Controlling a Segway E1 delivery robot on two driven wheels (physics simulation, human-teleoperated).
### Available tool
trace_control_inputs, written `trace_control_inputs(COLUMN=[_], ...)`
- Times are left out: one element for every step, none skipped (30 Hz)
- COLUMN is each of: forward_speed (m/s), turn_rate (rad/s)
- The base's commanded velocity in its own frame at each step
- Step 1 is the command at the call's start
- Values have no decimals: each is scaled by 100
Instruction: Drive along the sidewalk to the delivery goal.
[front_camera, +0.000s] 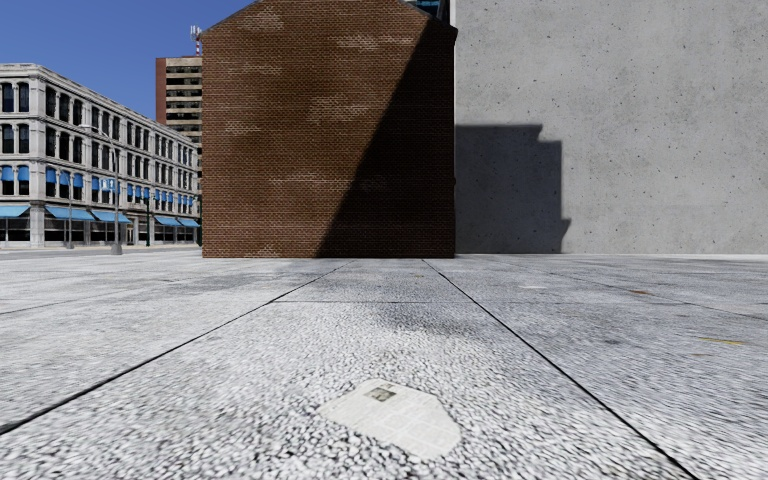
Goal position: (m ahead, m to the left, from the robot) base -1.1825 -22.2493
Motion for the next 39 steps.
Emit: trace_control_inputs(forward_speed=[0,0,0,0,0,0,200,200,200,200,200,200,200,200,200,200,200,200,200,200,200,200,200,200,200,200,200,200,200,200,200,200,200,200,200,200,200,200,200], turn_rate=[0,0,0,0,0,0,0,0,0,-38,-52,-52,-55,-56,-57,-57,-57,-57,-57,-57,-57,-57,-57,-57,-57,-57,-57,-57,-57,-57,-57,-57,-57,-57,-57,-57,-57,-57,-57])
